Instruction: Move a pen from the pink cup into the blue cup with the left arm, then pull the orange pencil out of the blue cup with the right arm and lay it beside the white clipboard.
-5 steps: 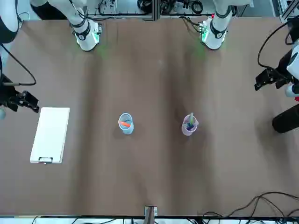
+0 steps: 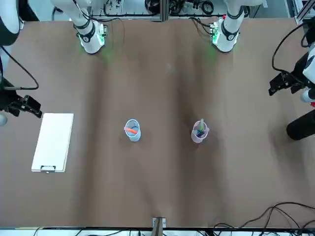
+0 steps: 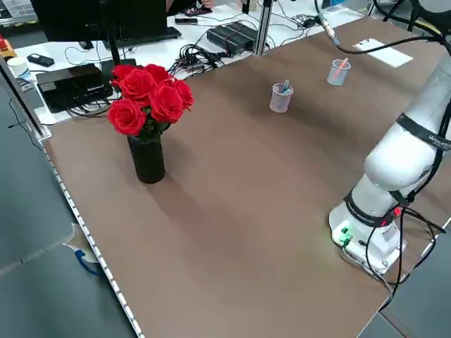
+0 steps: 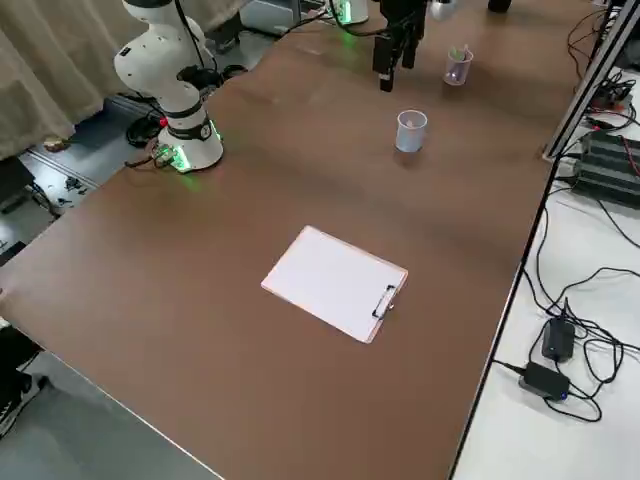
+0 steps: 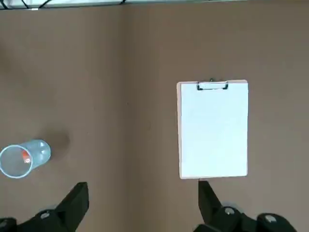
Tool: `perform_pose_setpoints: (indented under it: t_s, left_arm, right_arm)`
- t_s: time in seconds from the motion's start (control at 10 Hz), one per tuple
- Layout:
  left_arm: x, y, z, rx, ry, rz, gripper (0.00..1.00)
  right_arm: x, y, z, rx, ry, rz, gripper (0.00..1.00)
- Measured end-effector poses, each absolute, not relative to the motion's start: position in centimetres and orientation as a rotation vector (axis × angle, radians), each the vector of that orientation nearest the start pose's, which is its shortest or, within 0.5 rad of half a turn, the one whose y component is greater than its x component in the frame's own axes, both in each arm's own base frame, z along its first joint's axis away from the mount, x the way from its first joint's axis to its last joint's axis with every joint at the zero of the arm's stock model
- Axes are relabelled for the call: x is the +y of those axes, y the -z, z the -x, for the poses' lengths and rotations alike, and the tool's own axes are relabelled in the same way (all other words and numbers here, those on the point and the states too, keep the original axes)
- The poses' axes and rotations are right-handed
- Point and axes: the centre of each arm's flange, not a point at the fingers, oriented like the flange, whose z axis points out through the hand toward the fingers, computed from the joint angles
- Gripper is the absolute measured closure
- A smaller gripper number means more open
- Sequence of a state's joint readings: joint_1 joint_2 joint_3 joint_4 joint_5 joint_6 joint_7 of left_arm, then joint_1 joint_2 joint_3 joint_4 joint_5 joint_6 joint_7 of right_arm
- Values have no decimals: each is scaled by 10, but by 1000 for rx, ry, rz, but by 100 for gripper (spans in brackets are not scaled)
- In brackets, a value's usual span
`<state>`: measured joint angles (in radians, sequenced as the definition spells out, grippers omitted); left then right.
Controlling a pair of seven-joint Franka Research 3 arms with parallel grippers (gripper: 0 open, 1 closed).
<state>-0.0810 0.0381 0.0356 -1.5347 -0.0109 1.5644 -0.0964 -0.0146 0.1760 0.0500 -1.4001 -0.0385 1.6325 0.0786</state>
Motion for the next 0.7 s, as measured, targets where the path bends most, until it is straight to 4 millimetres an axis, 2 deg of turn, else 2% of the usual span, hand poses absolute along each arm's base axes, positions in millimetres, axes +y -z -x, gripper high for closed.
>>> perform_pose_setpoints:
  t_s: [0.1, 0.2, 0.5, 0.7]
  left_arm:
    - [-33, -613, -568, -65, -30, 3149, 0]
    - [-47, -603, -573, -28, -46, 3149, 0]
    - [-128, -555, -587, 40, -100, 3096, 0]
    - [-184, -518, -591, -26, -88, 3027, 0]
  right_arm:
    - [25, -606, -614, 52, 80, 3134, 0]
    - [35, -601, -615, 44, 62, 3076, 0]
    - [52, -577, -629, 45, 32, 2963, 0]
    - [59, -569, -635, 37, 49, 2955, 0]
